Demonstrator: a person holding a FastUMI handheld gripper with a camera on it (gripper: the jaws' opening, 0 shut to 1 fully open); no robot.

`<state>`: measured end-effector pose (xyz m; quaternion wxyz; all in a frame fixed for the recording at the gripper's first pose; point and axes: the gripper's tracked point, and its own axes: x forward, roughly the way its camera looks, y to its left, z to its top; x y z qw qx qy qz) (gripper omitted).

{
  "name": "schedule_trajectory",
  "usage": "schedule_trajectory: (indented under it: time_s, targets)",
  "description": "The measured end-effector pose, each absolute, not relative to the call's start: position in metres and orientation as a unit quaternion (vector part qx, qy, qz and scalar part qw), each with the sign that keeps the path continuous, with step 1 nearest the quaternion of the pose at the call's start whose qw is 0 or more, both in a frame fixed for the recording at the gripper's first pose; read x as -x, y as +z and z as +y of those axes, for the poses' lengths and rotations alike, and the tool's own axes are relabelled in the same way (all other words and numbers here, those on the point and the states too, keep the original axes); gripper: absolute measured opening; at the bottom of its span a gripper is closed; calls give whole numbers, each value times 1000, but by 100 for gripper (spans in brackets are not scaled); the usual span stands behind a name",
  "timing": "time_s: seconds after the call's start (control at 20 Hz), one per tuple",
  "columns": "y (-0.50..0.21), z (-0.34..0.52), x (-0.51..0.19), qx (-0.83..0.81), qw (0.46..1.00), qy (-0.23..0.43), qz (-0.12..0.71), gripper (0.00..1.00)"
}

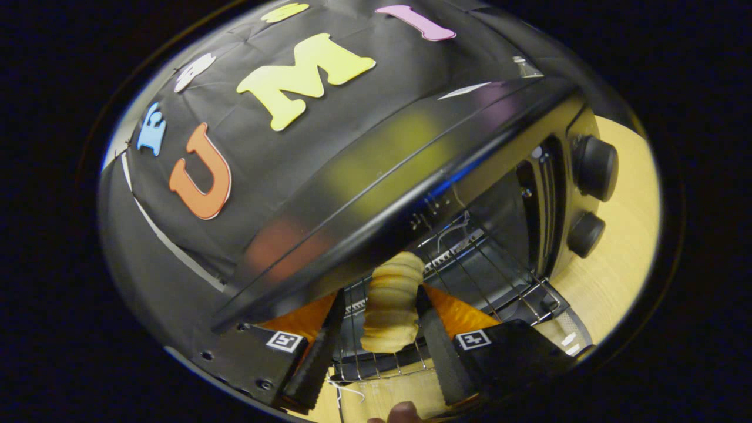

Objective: Open the toaster oven, put the food inside, and close the toaster oven door.

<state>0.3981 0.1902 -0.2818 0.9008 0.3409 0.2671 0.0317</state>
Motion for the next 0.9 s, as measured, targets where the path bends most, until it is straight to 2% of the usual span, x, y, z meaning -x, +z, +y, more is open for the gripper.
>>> schedule_trajectory:
  time_s: [0.2,0.45,0.9]
  targets:
    - [-270,192,-381,-347,901,42,256,84]
    - [-252,189,-353,-361,902,43,233,98]
    - [-214,197,-267,-333,916,82,208,99]
